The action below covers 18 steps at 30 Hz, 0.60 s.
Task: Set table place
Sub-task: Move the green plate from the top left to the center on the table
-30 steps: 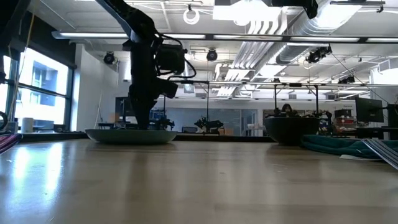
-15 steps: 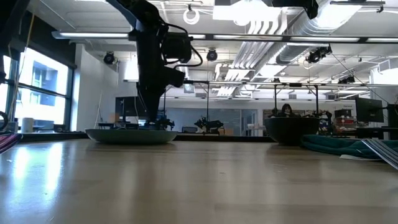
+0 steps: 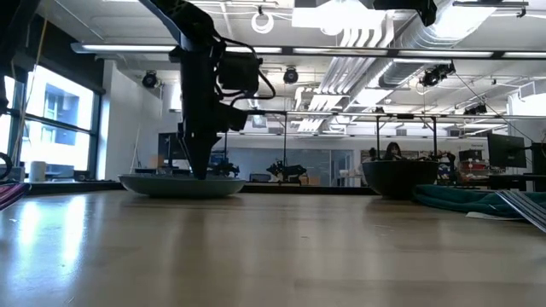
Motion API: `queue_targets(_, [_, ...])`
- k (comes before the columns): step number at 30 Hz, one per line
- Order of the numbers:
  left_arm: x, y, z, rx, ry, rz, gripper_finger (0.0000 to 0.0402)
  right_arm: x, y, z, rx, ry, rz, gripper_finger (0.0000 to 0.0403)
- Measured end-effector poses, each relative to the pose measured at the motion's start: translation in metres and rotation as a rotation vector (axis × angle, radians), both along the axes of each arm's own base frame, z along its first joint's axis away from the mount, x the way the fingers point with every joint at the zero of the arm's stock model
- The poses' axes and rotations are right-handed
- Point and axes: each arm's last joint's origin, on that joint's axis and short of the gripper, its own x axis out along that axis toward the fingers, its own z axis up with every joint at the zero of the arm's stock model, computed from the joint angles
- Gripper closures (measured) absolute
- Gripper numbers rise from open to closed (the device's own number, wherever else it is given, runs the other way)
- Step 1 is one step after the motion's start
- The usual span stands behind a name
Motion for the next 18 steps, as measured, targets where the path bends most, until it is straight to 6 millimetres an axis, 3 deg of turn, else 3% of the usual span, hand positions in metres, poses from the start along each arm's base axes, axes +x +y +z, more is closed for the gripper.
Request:
queue_targets(8, [0.003,0.001,0.002,0.005,-0.026,-0.005,0.0254,0.000,0.000,-0.001,0.001,0.007,0.000,0.0402])
queue_targets(18, [0.013,0.005,0.021,-0.003,-0.090,0.020,0.0254,-0.001,0.000,-0.004,0.025,0.035,-0.007,0.0402])
